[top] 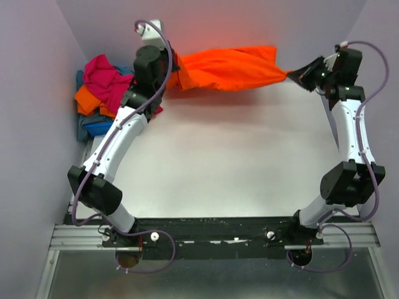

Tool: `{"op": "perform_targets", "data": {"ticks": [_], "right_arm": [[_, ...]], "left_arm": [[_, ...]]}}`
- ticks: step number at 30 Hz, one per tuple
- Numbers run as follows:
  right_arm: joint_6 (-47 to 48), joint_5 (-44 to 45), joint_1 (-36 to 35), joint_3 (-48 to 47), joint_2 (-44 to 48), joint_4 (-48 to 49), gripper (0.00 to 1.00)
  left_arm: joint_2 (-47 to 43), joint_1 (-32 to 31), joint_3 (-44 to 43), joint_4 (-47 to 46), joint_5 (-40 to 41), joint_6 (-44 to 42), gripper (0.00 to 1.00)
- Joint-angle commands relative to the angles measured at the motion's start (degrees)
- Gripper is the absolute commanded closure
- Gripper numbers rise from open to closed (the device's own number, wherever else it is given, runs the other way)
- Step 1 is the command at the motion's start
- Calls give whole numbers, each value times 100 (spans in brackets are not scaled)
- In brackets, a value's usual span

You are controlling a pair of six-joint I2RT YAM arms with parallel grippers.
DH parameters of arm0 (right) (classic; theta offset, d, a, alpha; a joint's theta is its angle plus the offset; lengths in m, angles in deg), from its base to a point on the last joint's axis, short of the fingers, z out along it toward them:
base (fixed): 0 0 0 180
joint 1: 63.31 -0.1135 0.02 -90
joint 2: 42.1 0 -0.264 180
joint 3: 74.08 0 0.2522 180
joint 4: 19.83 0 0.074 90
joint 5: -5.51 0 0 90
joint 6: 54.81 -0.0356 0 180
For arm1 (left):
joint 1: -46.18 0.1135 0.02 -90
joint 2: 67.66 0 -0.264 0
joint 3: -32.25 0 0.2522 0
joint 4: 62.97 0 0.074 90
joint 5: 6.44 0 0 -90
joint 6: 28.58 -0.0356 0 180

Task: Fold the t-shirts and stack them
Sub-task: Flatten out the tshirt

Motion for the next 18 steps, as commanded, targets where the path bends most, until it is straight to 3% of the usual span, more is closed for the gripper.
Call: {"op": "perform_targets", "data": {"ticks": [1,6,10,18], "right_arm": [[71,-115,41,2079,606,725,99],[10,473,50,4060,1222,1034,99],[-156,806,59,5334,1871,990,99],[-26,2415,67,6743,3568,-71,99]], "left_arm": [[-1046,-27,2215,-458,227,564,100],[-2022,-588,3896,-493,647,1013,100],[-2813,-940,4951,208,754,1750,100],[-4676,-1837,6613,1632,1220,2928,100]]}}
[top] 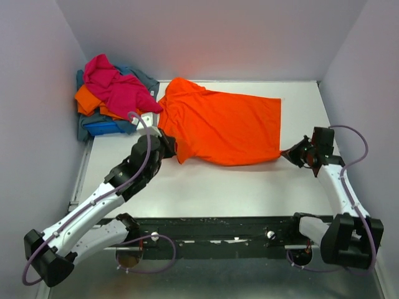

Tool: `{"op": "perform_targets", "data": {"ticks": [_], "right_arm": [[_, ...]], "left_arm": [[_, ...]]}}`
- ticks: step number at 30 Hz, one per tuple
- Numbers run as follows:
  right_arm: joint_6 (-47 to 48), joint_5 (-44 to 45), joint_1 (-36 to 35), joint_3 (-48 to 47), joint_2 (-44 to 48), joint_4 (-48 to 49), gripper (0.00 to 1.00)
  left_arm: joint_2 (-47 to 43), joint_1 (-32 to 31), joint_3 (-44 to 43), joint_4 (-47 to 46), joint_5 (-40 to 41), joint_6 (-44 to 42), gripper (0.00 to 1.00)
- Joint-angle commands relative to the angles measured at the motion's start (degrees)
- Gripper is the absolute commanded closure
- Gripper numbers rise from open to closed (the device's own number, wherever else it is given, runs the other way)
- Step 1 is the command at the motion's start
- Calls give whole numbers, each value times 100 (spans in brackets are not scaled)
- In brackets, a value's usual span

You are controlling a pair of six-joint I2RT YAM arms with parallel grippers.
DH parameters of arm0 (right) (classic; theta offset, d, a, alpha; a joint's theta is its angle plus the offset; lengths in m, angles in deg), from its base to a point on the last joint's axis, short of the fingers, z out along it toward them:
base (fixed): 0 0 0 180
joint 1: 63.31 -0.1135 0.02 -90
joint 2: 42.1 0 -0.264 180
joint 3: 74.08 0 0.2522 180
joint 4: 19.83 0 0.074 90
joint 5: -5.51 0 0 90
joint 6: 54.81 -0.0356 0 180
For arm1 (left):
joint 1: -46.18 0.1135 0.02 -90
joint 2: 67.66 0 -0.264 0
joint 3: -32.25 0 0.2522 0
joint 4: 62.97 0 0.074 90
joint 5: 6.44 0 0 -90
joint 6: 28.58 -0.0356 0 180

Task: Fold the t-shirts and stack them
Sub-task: Flatten out the tshirt, then fold the flattened tshirt in 1/3 of the way

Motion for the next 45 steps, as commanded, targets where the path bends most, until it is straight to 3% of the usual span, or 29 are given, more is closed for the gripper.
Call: {"op": "perform_targets", "data": {"ticks": [1,7,14,22,35,45], "right_arm": [[108,1190,39,435,734,-728,99],[161,839,30,954,1745,-1546,99],[266,857,39,1342,2178,-1442,99],[222,1006,30,798,1010,-1135,99],[-24,962,21,59,-212,-739,99],[-94,936,21,172,-521,-598,99]], "left_arm": [[-743,-351,697,1200,357,992,100],[-1403,-667,1235,1711,-48,1635,100],[-1325,-712,937,2090,461,1452,100],[53,-607,15,1704,1279,767,100],[2365,325,-1304,649,383,-587,100],[3368,378,-2166,464,93,-1186,100]]}}
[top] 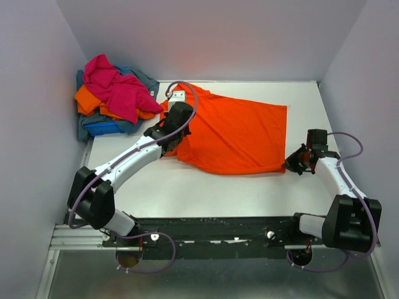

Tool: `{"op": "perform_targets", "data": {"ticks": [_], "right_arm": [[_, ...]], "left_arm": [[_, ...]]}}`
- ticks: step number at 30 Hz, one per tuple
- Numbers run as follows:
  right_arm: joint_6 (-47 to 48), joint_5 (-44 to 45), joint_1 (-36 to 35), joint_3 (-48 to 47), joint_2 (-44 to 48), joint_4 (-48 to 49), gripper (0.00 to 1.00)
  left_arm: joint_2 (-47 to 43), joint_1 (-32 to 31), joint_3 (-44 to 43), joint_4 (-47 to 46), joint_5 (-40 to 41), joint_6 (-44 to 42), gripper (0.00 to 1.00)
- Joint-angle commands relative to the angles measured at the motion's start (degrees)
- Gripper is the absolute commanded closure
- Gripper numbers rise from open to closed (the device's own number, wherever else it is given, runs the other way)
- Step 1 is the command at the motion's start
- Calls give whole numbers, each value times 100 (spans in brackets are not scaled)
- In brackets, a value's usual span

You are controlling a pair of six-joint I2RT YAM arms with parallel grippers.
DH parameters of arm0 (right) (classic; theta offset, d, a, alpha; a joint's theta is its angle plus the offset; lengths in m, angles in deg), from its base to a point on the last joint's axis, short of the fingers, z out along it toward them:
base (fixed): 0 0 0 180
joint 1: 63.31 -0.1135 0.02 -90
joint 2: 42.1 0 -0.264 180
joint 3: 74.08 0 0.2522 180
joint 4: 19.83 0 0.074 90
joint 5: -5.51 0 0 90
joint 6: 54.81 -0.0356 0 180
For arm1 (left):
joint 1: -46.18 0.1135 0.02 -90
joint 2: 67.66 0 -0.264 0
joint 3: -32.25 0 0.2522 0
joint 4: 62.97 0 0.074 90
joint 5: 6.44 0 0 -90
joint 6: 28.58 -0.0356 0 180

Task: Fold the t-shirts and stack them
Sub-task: Fold the flattened tshirt in 1/3 of the way

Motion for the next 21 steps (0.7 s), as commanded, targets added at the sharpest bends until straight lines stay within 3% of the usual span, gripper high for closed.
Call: {"op": "perform_targets", "data": {"ticks": [1,12,21], "right_arm": [[-98,83,15,81,23,186,99],[-248,180,15,-270,-266,143,99],[-371,382,15,-815,-767,-6,99]], "left_arm": [[267,15,-380,-255,-233,-355,100],[1400,50,-1557,-247,-66,-830,100],[1744,279,-2147,183,180,-760,100]]}}
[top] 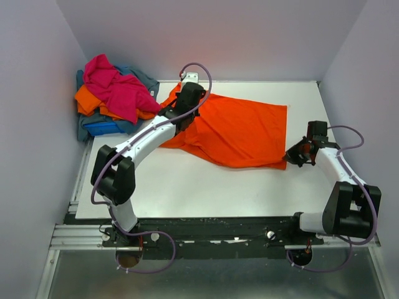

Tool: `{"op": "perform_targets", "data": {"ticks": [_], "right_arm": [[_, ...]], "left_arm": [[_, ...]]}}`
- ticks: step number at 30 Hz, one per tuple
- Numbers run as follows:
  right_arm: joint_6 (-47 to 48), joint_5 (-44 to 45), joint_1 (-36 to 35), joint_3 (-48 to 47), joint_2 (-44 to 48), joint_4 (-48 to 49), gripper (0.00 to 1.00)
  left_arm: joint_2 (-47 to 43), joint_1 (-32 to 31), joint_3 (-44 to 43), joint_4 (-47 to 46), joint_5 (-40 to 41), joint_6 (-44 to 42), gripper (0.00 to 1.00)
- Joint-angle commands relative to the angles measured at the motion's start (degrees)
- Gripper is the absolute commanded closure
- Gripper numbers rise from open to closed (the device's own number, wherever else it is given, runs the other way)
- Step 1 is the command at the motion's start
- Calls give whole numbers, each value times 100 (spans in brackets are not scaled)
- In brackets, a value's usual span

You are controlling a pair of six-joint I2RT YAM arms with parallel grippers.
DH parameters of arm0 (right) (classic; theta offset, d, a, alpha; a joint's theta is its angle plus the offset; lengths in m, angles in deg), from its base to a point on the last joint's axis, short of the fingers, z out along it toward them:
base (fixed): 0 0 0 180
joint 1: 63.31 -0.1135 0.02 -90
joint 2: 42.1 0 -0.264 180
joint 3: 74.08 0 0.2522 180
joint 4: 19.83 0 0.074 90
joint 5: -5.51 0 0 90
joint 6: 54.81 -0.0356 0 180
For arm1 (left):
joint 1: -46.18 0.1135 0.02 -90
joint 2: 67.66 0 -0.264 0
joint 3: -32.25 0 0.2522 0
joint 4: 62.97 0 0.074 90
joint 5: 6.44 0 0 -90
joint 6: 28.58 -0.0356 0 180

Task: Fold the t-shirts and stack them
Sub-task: Fold the flattened tshirt in 1/3 of the way

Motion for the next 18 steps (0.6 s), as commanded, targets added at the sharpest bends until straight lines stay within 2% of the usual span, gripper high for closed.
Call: {"op": "perform_targets", "data": {"ticks": [1,18], "right_arm": [[-142,306,23,-352,-278,-114,99],[-370,499,15,-1275,-1166,-351,99]], "left_arm": [[94,161,-296,370,318,79,100],[454,574,-797,362,107,-61,100]]}}
